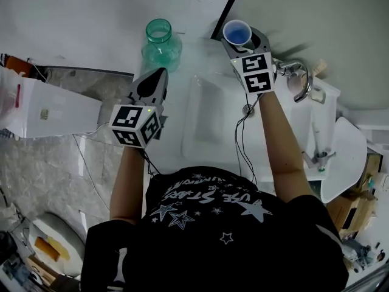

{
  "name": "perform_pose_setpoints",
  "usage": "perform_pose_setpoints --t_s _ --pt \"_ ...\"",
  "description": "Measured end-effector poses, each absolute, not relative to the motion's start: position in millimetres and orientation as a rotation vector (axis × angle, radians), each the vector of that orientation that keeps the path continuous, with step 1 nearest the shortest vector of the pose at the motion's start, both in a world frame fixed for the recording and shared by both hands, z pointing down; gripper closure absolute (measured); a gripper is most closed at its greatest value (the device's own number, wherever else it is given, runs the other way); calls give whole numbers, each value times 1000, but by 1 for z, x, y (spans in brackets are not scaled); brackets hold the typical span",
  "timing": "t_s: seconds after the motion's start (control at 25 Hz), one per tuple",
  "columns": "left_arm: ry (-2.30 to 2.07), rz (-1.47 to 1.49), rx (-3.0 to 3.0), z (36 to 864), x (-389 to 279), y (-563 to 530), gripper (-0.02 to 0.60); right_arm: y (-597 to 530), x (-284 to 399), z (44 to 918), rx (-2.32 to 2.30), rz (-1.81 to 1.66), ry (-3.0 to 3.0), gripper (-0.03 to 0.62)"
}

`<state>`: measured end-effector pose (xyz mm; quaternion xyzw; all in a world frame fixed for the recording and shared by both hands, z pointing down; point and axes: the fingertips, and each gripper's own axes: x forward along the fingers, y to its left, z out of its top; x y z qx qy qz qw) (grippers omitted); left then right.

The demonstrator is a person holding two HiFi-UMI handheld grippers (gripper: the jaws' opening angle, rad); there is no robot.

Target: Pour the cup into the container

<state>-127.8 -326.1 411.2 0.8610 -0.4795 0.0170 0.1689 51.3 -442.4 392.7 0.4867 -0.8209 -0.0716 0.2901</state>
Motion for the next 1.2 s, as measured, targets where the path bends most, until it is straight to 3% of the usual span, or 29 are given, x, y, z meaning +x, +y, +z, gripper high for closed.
perform_pose_setpoints --t_s 0.48,1.2 --pt "-1199 148 2494 440 -74 -332 571 -421 122 460 1478 35 -2171 304" --pt "-1077 244 2458 483 -42 -330 571 -417 131 536 1510 244 -2194 301"
